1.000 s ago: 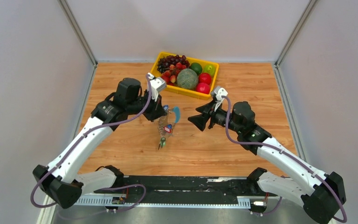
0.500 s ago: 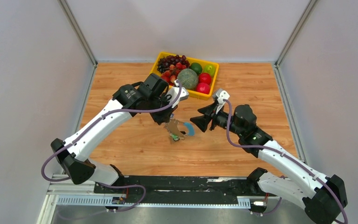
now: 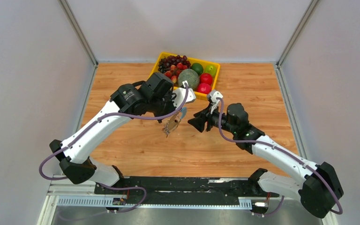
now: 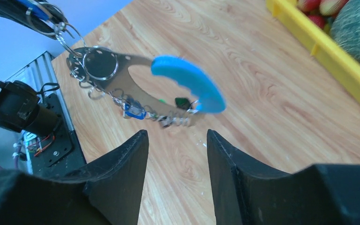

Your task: Remove the keys from the keyring

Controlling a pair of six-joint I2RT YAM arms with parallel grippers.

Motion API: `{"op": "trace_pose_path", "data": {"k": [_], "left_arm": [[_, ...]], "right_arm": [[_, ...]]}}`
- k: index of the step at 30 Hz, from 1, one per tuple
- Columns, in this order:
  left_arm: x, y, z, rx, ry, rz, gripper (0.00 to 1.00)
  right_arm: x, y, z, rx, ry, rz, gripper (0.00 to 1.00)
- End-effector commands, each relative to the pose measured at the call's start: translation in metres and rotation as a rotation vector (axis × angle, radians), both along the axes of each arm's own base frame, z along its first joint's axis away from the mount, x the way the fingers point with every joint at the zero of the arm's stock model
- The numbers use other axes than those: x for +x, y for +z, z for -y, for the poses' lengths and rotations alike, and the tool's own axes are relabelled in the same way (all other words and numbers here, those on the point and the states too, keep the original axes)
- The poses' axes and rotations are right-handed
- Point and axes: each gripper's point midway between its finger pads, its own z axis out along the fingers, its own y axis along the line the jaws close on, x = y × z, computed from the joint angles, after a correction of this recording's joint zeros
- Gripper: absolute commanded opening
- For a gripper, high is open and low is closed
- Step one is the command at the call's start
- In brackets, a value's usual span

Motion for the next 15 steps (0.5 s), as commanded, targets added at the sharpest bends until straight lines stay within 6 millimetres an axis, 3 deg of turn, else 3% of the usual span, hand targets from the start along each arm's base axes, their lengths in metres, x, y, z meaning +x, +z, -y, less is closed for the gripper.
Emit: {"op": "trace_pose_path", "data": {"k": [1,7,15], "left_arm": [[0.006,0.026,0.015,-0.056,-0.064,0.106,0.00],[0.007,0.028,0.016,-0.056,-0.063,0.116,0.00],[-0.003,0.027,0.022,-0.070,-0.102,0.095,0.00]], "right_arm": [[-0.010,0.008,-0.017,0.067,0.088,-0.033,0.51],[-0.032,0.020,-0.022,0.096,0.189,0.021,0.53],[-0.042,0.059,-0.009,0.140,0.207,0.261,0.53]]}}
